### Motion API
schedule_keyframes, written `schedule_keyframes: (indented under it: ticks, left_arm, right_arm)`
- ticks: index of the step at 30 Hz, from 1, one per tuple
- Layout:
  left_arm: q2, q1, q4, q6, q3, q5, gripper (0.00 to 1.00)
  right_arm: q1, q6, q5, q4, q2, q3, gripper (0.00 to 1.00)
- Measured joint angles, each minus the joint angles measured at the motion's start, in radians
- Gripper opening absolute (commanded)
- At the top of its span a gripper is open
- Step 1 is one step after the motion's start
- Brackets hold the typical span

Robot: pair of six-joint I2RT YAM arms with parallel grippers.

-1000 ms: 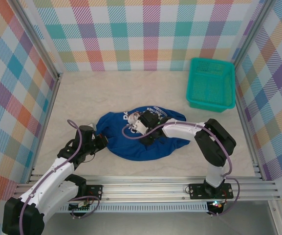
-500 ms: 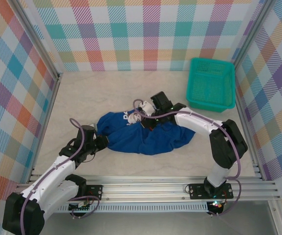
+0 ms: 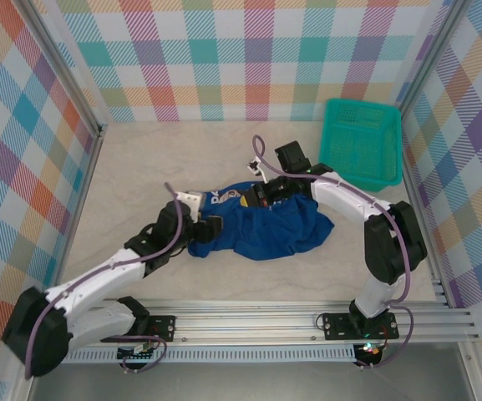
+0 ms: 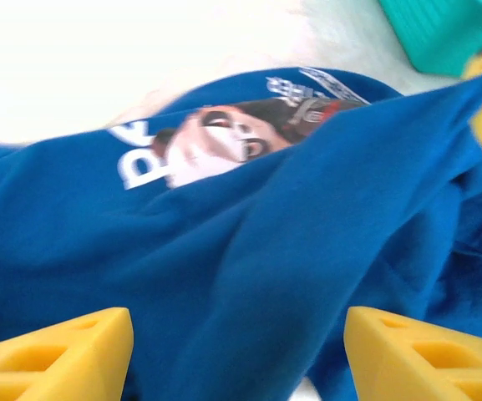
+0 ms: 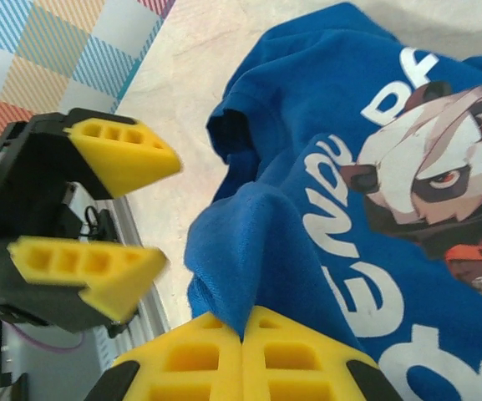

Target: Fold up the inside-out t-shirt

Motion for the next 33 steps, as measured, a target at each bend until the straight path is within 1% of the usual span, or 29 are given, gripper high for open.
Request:
schedule_keyframes:
  ticks: [2,3,4,5,7,12,14,16,19,21,22,23,24,27,30,33]
  left_arm:
    - [0.075,-0.011,0.024,0.051,0.043,0.021,0.61]
    - [0.103,-0.012,0.032,0.069,0.06,0.029,0.55]
    - [0.137,-0.013,0.039,0.088,0.083,0.037,0.47]
    - [0.166,-0.012,0.045,0.1,0.102,0.042,0.4]
    - [0.2,-0.012,0.047,0.124,0.13,0.058,0.32]
    - [0.22,-0.01,0.026,0.159,0.174,0.128,0.16]
    - [0.222,-0.002,0.014,0.166,0.184,0.162,0.06]
    - [0.229,0.006,0.001,0.17,0.192,0.193,0.01]
    - [0.238,0.019,-0.009,0.167,0.203,0.252,0.0]
    - [0.238,0.029,-0.016,0.156,0.212,0.286,0.0]
    - [0.237,0.035,-0.02,0.141,0.217,0.304,0.0]
    - [0.236,0.04,-0.024,0.122,0.221,0.323,0.0]
    - [0.232,0.045,-0.025,0.101,0.222,0.338,0.0]
    - [0.202,0.068,-0.068,0.01,0.222,0.387,0.0]
    - [0.16,0.101,-0.104,-0.094,0.222,0.448,0.0]
    - [0.119,0.126,-0.124,-0.181,0.222,0.504,0.0]
  right_arm:
    - [0.0,0.002,-0.013,-0.009,0.0,0.0,0.0]
    - [0.0,0.001,-0.016,-0.013,0.0,0.0,0.0]
    - [0.0,0.001,-0.019,-0.018,0.0,0.0,0.0]
    - [0.0,-0.003,-0.018,-0.027,0.0,0.0,0.0]
    - [-0.001,-0.016,-0.004,-0.044,0.0,0.0,0.0]
    - [-0.002,-0.065,0.054,-0.084,-0.018,-0.001,0.0]
    - [-0.002,-0.084,0.067,-0.092,-0.034,-0.002,0.0]
    - [-0.002,-0.106,0.078,-0.096,-0.051,-0.002,0.0]
    - [-0.002,-0.133,0.093,-0.1,-0.078,-0.004,0.0]
    - [-0.001,-0.135,0.109,-0.099,-0.093,-0.008,0.04]
    - [-0.001,-0.133,0.137,-0.1,-0.099,-0.011,0.1]
    - [0.0,-0.126,0.18,-0.101,-0.104,-0.012,0.21]
    - [0.003,-0.12,0.225,-0.105,-0.107,-0.012,0.28]
    - [0.027,-0.072,0.42,-0.104,-0.146,-0.046,0.39]
    - [0.087,-0.047,0.549,-0.063,-0.264,-0.164,0.43]
    - [0.193,-0.044,0.579,0.012,-0.393,-0.28,0.45]
